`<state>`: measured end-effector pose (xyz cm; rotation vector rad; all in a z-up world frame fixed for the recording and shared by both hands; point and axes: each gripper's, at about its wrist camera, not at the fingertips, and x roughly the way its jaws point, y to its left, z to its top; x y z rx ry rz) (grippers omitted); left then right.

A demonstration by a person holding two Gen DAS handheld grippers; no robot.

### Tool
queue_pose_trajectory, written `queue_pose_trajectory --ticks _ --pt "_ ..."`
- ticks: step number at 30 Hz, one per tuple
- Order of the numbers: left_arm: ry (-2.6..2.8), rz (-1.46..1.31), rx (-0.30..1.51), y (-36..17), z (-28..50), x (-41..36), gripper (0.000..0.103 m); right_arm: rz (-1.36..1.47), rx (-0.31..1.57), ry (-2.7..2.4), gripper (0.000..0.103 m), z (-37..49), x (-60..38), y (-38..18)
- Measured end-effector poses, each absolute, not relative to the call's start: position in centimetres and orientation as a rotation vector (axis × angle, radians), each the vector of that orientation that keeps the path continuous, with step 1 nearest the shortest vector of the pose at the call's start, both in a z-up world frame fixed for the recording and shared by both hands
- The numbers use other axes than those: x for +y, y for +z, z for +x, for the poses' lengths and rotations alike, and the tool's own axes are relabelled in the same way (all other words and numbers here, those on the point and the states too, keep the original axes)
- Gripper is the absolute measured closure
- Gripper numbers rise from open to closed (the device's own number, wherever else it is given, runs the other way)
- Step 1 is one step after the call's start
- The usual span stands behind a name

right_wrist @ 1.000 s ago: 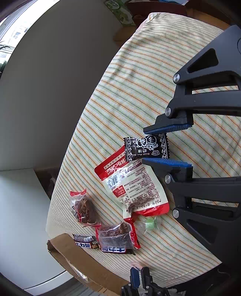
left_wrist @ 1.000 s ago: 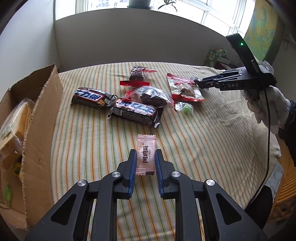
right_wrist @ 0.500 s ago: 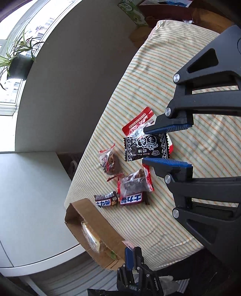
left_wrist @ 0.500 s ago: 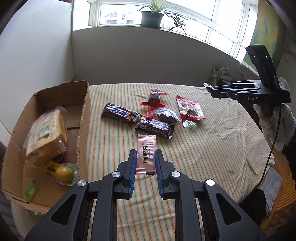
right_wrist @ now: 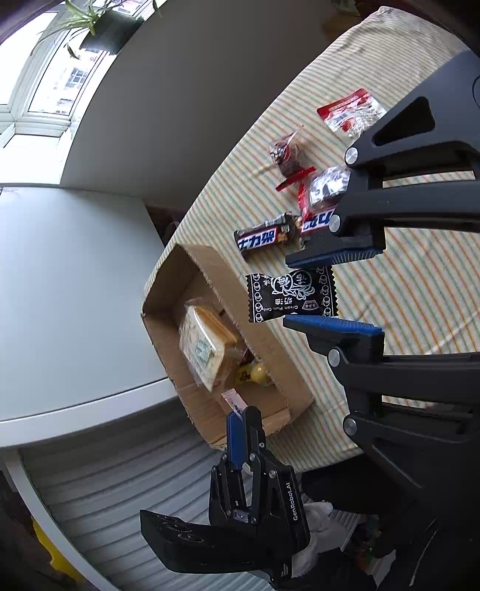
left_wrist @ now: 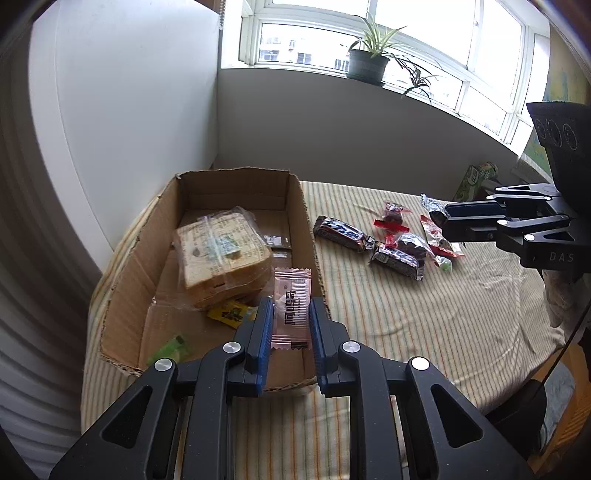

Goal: Organize snacks
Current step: 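Carry both candies over the box and open both tools to drop them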

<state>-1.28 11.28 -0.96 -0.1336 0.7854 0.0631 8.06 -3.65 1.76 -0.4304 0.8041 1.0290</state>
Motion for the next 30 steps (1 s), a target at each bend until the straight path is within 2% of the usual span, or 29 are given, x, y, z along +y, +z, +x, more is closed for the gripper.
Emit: queue_pose_trajectory --ticks 11,23,29,30 --pt "0.151 -0.158 0.778 -1.0 -2.7 16.1 0.085 -0.503 0.822 1.149 0.077 4.3 4.7 0.0" --pt "0.173 -0.167 0.787 -1.3 -2.3 18.2 0.085 -0.562 0.855 1.182 0.076 3.2 8.6 -1.5" --pt "0.192 -0.177 0.781 -1.2 -2.4 18.7 0.083 -0.571 0.838 1.184 0.071 2.8 9.1 -1.4" --pt "0.195 -0.179 0.782 -1.1 -2.4 18.7 0.080 -0.571 0.835 1.181 0.064 2.8 9.1 -1.4"
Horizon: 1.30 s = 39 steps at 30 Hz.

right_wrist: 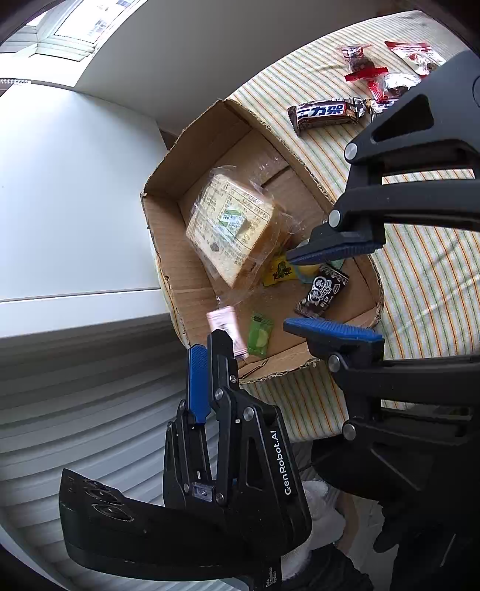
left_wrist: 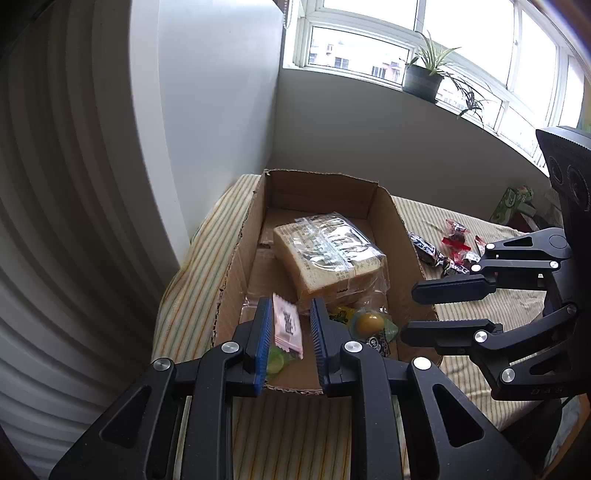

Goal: Organize snacks
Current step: 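Carry both candies over the box and open both tools to drop them, then move both tools back over the chocolate bars and snack bags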

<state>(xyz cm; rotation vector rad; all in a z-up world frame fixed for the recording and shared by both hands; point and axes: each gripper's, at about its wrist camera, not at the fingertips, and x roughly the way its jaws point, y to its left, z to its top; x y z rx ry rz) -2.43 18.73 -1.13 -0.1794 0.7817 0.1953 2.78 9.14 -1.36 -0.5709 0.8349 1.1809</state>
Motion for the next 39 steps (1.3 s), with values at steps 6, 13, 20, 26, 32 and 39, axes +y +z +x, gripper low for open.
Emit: queue_pose_trajectory --ticks 6,13,20,26,32,39 --pt "0.195 -0.186 0.775 -0.9 -2.5 18.7 0.074 -0.544 0.821 1.171 0.051 2.7 8.2 -0.9" --pt "0.180 -0.202 0.755 -0.3 -2.4 18.0 0.051 -0.507 0.803 1.106 0.026 3.4 5.3 -0.4" --pt "0.127 -0.199 0.734 0.4 -2.1 15.9 0.047 -0.447 0.808 1.025 0.024 5.5 0.4 0.3" --pt "0.070 -0.173 0.717 1.2 -1.7 12.9 0.047 -0.375 0.821 0.910 0.024 8.0 -5.5 0.8" --pt "0.010 -0.153 0.716 1.3 -0.6 9.7 0.047 -0.282 0.843 0.784 0.024 11.1 -11.8 0.8" --pt "-0.057 -0.159 0.725 1.0 0.8 6.4 0.047 -0.208 0.865 0.730 0.024 13.8 -15.9 0.3"
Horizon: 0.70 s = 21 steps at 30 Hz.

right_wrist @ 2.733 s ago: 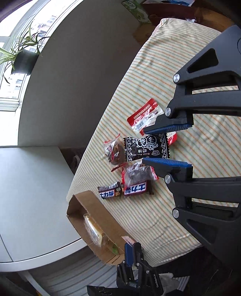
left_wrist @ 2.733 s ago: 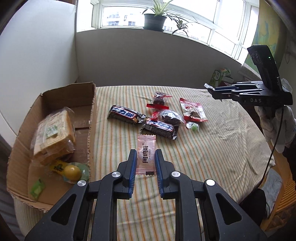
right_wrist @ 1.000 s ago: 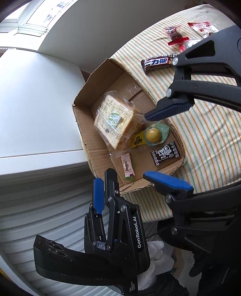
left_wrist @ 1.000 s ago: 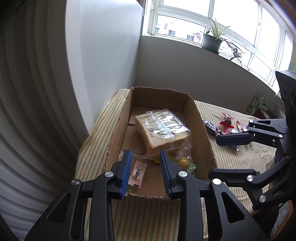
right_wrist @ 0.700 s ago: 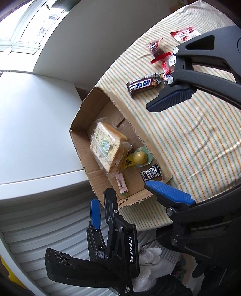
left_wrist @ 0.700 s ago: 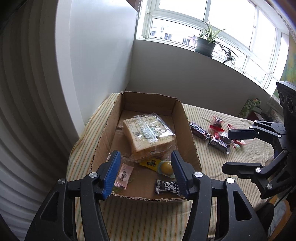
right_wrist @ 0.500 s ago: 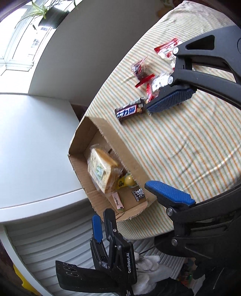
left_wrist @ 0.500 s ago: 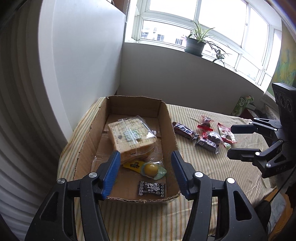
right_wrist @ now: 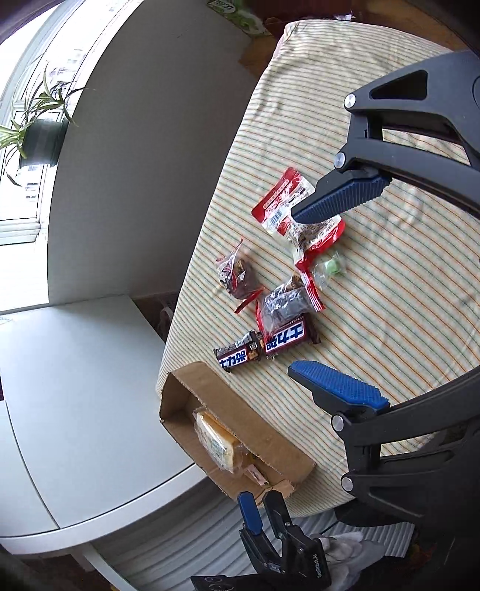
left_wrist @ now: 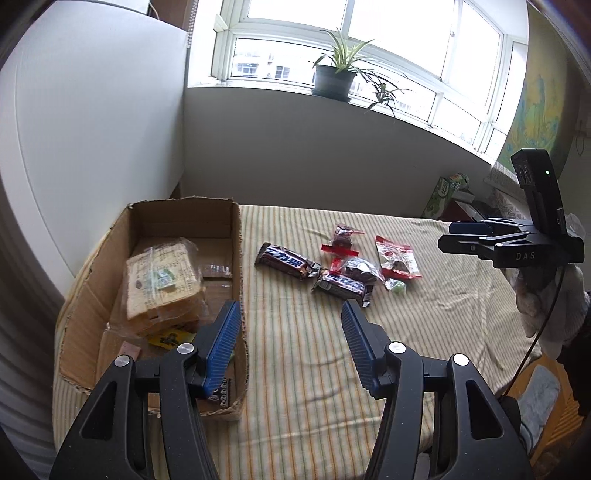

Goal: Organize snacks
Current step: 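Move both tools back over the chocolate bars and snack bags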

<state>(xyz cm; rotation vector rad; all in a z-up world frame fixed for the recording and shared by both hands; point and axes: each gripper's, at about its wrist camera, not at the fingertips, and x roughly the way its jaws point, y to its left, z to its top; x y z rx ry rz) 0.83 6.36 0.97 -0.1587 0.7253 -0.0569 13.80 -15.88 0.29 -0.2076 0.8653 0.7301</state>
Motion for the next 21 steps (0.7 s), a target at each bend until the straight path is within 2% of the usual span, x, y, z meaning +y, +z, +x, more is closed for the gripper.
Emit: queue_pose_trajectory --ticks 15,21 --pt "-0.152 -0.174 0.810 -1.9 4.8 1.4 0.047 -0.135 0.961 0.775 0.024 17.1 -17.6 -2.2" --pt "-0.163 -0.231 0.851 -3.4 6.6 0.9 0.047 -0.133 0.995 0.823 0.028 18.4 -16.4 -2.9"
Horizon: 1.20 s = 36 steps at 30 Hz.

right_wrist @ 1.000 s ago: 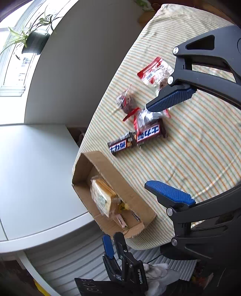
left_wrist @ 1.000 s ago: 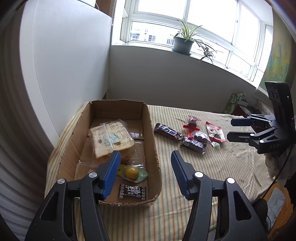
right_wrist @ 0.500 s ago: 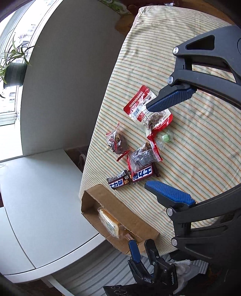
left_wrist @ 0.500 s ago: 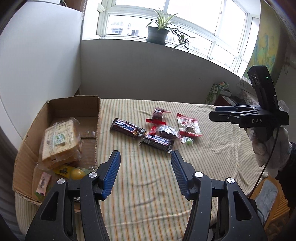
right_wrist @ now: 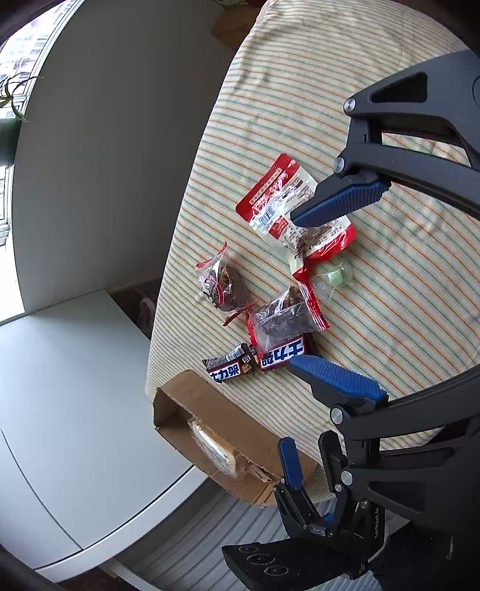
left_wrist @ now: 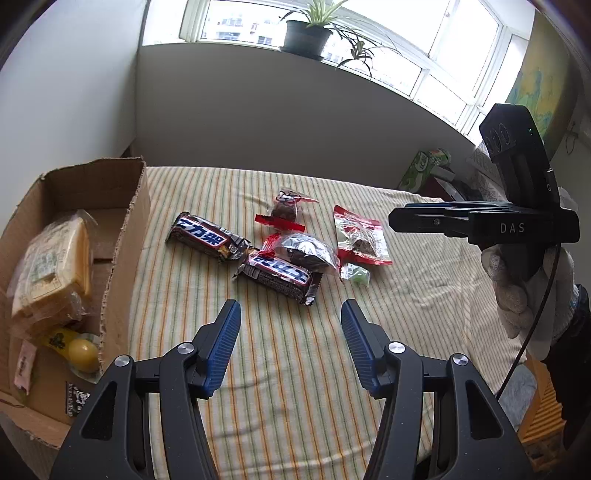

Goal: Organize snacks
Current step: 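Move both tools back over the chocolate bars and snack bags, then grasp a chocolate bar with the left tool while the right tool grasps the clear candy bag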

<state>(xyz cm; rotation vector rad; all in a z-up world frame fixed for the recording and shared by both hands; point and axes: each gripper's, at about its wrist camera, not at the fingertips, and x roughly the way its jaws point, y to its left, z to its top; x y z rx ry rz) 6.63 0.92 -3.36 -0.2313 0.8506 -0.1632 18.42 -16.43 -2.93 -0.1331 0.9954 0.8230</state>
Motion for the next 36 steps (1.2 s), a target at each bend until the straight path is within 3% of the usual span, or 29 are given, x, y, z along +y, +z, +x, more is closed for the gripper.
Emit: queue_pose_trajectory --ticks 8,12,36 --pt "-0.154 -0.234 0.894 -4.9 9.3 0.0 0.057 -0.219 1.048 0.894 0.033 19.2 -12.3 -5.1" --pt "-0.147 -0.228 0.920 -5.9 10.3 -0.3 0.057 -0.227 1.099 0.918 0.047 20.1 -10.9 -6.8" --pt "-0.092 -0.200 0.989 -8.6 14.5 -1.0 0.055 -0.168 1.167 0.946 0.055 22.9 -10.6 -10.3"
